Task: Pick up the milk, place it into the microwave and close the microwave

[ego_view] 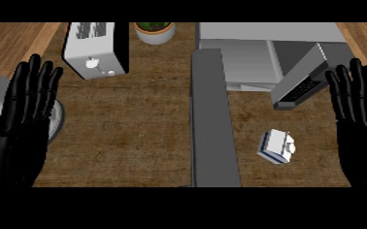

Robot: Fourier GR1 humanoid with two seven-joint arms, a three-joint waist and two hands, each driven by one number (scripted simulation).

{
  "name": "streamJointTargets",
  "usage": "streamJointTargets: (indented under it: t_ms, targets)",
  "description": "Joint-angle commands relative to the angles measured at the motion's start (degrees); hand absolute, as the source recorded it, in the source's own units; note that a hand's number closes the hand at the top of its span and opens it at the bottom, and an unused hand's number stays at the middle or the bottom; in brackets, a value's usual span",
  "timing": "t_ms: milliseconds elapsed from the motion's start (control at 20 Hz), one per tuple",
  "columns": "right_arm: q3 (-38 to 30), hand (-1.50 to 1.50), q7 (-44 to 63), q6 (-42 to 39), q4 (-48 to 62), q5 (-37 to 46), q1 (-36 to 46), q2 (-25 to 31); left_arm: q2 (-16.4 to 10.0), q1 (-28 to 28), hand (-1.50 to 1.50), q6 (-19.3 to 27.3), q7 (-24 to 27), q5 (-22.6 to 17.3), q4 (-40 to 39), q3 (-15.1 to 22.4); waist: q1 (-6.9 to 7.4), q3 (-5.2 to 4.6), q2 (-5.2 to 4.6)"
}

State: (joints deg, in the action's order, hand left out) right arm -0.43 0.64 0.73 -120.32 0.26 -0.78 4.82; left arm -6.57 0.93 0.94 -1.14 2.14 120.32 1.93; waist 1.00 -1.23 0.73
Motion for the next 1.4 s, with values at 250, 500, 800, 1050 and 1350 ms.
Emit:
streamJointTargets:
  t_ms: [250,500,800,1050,1350]
  targets:
    - [1.28,-1.50,-1.59,-0.81,4.42,2.98,4.83,0.13,-3.44,5.66,-1.50,-6.40,0.01,-7.54,-5.86,-5.59,-0.98,1.23,-0.76]
    - [-0.10,-1.50,2.17,-1.54,2.06,-5.53,-1.03,-2.70,2.05,-0.63,-1.50,-2.29,0.18,-6.39,-7.62,-3.42,-1.09,1.23,-0.71]
    - [-3.04,-1.50,0.33,-2.46,5.56,-6.01,-1.13,-1.54,2.26,-9.90,-1.50,-4.93,-0.92,-8.37,1.29,-2.01,-0.83,1.23,-0.67]
    - [-3.13,-1.50,-7.49,-4.87,11.92,-4.26,-5.50,-2.04,3.74,-9.41,-1.50,-4.59,4.12,-6.73,-2.19,-2.11,-0.94,1.23,-0.72]
    - [-5.48,-1.50,-10.21,-6.54,15.69,-5.38,-7.42,-1.02,3.33,-17.18,-1.50,-6.93,3.49,-8.32,5.28,-1.70,-0.82,1.23,-0.66]
